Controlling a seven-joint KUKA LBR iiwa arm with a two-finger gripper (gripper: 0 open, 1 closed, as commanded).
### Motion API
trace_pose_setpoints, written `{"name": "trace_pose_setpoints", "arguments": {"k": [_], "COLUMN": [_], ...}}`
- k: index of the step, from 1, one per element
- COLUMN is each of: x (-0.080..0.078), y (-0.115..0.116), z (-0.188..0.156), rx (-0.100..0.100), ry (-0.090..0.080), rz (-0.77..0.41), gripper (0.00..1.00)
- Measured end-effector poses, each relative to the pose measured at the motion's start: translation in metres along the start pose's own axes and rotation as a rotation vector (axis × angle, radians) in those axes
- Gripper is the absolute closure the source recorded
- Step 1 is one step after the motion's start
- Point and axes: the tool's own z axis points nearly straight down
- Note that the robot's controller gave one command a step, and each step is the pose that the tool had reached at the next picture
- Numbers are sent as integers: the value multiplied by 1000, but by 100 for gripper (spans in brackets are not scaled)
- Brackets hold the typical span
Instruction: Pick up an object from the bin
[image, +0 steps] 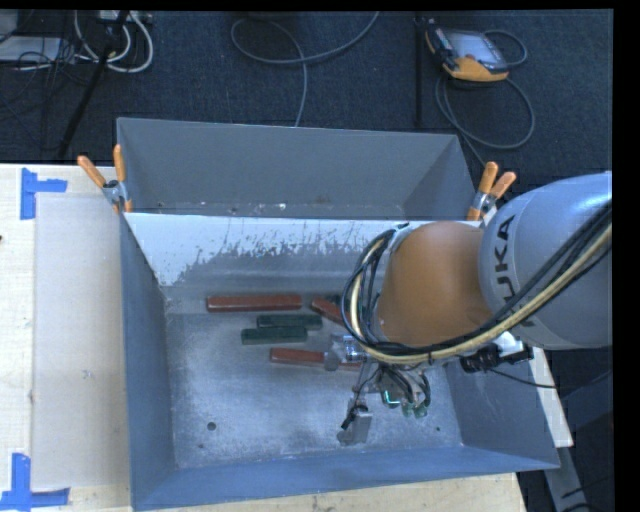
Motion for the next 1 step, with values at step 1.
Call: {"name": "trace_pose_setpoints", "arguments": {"k": [1], "x": [-2], "y": [0], "z": [-4], "rx": [-1], "ry": [-8], "rz": [3], "gripper": [0]}}
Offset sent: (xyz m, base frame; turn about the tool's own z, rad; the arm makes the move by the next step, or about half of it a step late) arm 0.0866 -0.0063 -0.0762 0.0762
